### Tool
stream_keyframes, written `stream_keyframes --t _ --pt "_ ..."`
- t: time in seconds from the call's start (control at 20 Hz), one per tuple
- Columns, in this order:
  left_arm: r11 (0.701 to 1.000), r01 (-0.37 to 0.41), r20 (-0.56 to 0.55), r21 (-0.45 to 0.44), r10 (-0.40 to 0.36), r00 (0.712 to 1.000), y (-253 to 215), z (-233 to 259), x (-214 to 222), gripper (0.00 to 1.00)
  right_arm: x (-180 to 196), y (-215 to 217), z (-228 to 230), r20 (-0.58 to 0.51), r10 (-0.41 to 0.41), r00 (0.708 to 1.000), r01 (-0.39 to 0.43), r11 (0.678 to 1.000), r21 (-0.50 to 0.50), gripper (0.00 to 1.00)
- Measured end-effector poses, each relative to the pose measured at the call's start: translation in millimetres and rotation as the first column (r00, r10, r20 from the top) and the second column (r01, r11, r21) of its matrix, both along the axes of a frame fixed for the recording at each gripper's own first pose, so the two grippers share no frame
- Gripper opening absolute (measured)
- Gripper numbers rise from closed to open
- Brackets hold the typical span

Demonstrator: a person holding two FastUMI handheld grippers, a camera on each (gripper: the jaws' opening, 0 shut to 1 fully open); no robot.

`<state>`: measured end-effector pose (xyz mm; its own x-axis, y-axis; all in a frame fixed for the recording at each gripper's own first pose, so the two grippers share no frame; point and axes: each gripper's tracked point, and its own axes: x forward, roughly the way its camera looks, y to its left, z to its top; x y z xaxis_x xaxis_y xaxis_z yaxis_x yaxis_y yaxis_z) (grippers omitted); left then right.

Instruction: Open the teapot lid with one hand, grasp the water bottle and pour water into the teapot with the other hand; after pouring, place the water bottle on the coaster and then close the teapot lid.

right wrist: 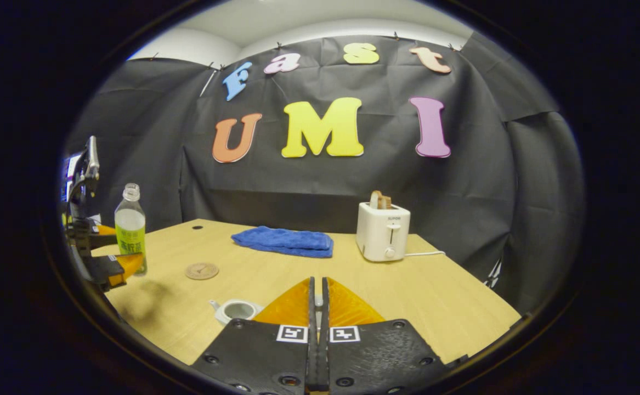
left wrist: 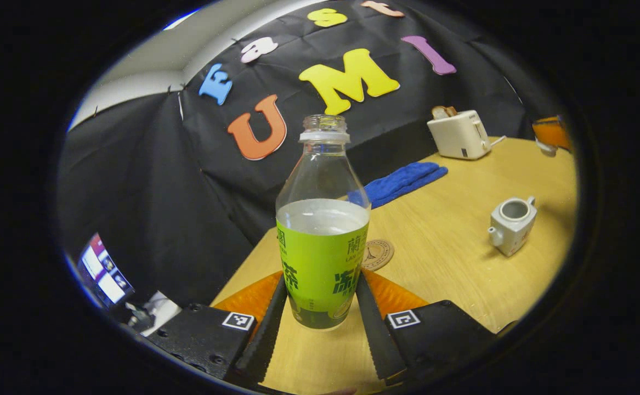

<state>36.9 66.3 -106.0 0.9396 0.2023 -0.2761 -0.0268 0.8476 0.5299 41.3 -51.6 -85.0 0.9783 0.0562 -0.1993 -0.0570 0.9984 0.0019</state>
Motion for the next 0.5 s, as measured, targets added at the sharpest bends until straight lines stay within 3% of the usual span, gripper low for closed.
stream_keyframes --t 0.25,0.5 --pt "0.965 0.061 -0.054 0.257 -0.049 0.997 -10.2 0.2 -1.0 0.72 -5.4 -27.9 -4.7 -0.005 -0.017 1.000 0.017 1.000 -0.005 0.00" --pt "0.869 0.176 -0.137 0.462 -0.126 0.982 -38.2 -12.9 5.5 0.72 -12.5 -47.5 -16.3 -0.031 -0.025 0.999 0.025 1.000 0.007 0.00"
